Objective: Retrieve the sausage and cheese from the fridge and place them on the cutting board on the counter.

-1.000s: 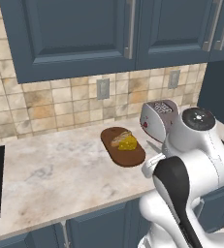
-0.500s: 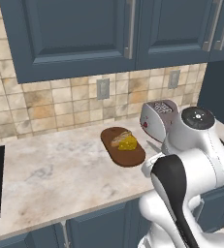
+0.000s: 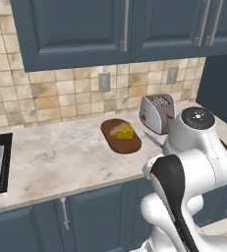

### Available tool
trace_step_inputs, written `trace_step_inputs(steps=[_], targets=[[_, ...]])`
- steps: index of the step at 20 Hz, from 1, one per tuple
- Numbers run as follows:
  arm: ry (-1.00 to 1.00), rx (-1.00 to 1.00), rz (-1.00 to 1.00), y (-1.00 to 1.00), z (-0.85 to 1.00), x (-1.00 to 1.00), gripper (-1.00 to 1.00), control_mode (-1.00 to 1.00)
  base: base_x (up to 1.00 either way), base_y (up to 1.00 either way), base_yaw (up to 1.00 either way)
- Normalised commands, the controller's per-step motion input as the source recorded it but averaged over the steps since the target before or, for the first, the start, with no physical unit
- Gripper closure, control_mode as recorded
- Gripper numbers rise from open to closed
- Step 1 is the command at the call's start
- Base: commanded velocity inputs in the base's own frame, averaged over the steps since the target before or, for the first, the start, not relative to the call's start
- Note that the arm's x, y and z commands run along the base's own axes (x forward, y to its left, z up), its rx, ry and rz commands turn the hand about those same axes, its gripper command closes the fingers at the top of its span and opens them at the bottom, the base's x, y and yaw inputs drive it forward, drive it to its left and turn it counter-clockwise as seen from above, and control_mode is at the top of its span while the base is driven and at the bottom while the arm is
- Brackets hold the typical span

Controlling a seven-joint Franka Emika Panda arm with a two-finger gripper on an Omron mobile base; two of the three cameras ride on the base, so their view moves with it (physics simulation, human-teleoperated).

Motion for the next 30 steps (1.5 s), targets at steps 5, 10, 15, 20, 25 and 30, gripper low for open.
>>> trace_step_inputs(steps=[5,10,15,20,25,30], targets=[[0.0,0.0,0.0,0.0,0.0,0.0,-1.0,1.0,-0.65,-0.19,0.91],[0.0,0.0,0.0,0.0,0.0,0.0,-1.0,1.0,-0.16,0.0,1.0],[0.0,0.0,0.0,0.0,0.0,0.0,-1.0,1.0,-0.13,0.0,1.0],[0.0,0.0,0.0,0.0,0.0,0.0,-1.0,1.0,-0.1,0.0,1.0],[0.0,0.0,0.0,0.0,0.0,0.0,-1.0,1.0,-0.07,0.0,1.0],[0.0,0.0,0.0,0.0,0.0,0.0,-1.0,1.0,-0.03,0.0,1.0]])
